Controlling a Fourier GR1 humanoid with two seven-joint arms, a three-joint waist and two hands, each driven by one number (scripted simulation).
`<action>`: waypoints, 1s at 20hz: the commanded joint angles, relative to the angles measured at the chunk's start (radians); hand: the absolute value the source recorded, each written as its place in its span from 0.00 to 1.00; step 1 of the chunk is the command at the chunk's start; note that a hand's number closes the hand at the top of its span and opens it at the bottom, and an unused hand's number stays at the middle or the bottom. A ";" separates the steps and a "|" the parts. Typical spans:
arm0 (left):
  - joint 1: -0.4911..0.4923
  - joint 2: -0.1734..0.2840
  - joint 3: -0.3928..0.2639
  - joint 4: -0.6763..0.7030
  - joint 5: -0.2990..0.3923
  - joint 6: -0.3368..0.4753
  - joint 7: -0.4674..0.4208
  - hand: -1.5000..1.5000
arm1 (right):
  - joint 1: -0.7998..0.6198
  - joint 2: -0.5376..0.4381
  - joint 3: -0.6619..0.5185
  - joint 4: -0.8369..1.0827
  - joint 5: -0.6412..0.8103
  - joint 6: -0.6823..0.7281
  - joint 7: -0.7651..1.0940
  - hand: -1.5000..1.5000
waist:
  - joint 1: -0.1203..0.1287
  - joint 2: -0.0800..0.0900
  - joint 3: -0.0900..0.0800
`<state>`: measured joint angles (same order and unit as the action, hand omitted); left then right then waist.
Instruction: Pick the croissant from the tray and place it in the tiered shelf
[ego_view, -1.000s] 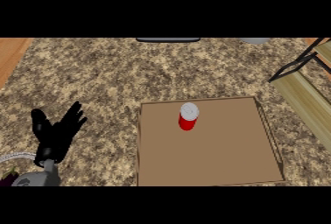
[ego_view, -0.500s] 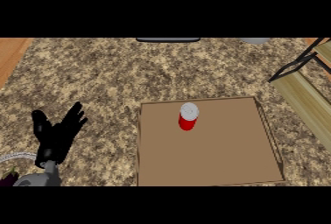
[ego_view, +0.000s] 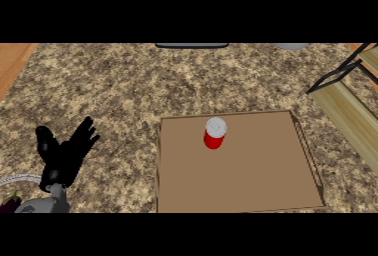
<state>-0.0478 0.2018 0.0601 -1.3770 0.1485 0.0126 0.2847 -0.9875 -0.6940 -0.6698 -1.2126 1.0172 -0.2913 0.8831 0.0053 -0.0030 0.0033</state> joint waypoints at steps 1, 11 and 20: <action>0.020 -0.009 -0.010 0.014 -0.011 0.003 0.011 0.50 | 0.019 -0.013 -0.019 -0.064 0.025 -0.118 0.026 0.00 | -0.003 0.002 -0.003; 0.029 -0.008 0.001 -0.010 -0.014 0.007 0.022 0.50 | 0.173 -0.104 -0.150 -0.348 0.123 -0.050 0.184 0.00 | -0.019 -0.002 -0.003; 0.075 -0.006 0.019 -0.055 -0.003 0.003 0.014 0.50 | 0.391 -0.062 -0.414 -0.821 -0.118 0.291 0.211 0.00 | -0.038 -0.010 -0.003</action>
<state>-0.0142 0.2010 0.0844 -1.3970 0.1430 0.0174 0.2892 -0.6824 -0.7615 -0.9764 -1.8646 1.0052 -0.1556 1.0405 -0.0281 -0.0135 0.0027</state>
